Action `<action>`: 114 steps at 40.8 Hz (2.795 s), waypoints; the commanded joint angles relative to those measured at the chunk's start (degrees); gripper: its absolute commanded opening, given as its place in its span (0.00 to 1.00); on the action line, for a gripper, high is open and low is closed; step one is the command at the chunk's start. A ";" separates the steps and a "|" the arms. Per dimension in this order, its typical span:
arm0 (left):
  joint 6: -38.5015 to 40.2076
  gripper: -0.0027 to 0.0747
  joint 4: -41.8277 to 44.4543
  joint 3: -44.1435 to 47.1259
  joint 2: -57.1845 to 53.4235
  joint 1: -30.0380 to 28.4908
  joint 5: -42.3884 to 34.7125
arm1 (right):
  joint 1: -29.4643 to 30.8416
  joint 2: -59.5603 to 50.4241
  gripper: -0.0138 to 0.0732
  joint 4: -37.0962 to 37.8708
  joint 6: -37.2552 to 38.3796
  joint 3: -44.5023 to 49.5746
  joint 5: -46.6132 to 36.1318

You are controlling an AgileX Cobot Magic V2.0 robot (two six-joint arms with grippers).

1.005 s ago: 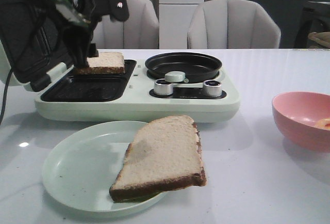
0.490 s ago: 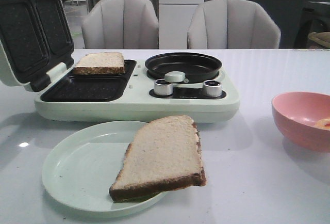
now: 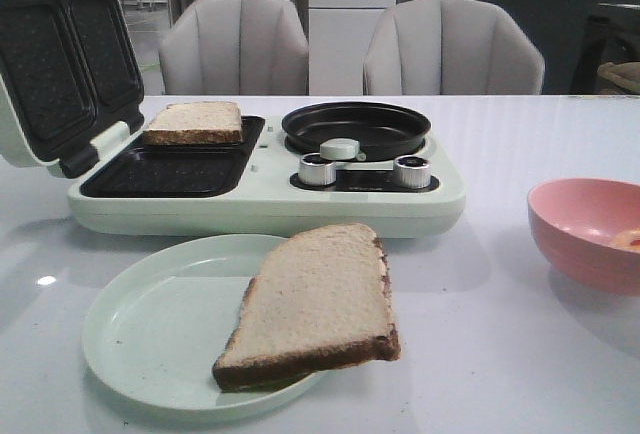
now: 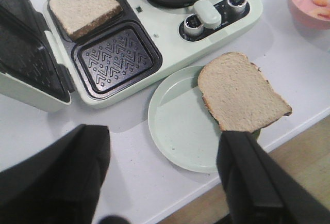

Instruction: Make breakfast with bread and shrimp

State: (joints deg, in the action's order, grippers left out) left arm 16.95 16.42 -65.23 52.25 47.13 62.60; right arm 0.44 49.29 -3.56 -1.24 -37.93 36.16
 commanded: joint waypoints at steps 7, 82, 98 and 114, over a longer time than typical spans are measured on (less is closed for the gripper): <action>0.00 0.68 0.21 8.84 -15.82 0.68 -1.95 | 0.20 -0.20 0.79 -0.25 -0.20 -1.69 -3.94; 0.10 0.68 4.12 25.89 -39.14 0.68 -1.78 | -20.47 48.48 0.79 -64.98 -34.14 -12.63 -1.04; 0.10 0.68 4.24 25.89 -39.14 0.68 -1.78 | -20.55 49.79 0.32 -65.07 -34.29 -13.37 0.48; 0.10 0.68 4.24 25.89 -39.14 0.68 -1.78 | -20.55 39.75 0.23 -65.11 -34.29 -14.56 3.07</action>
State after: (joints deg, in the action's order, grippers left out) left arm 16.95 19.41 -37.96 12.30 47.32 64.45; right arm -20.02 94.80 -66.74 -34.95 -49.93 36.28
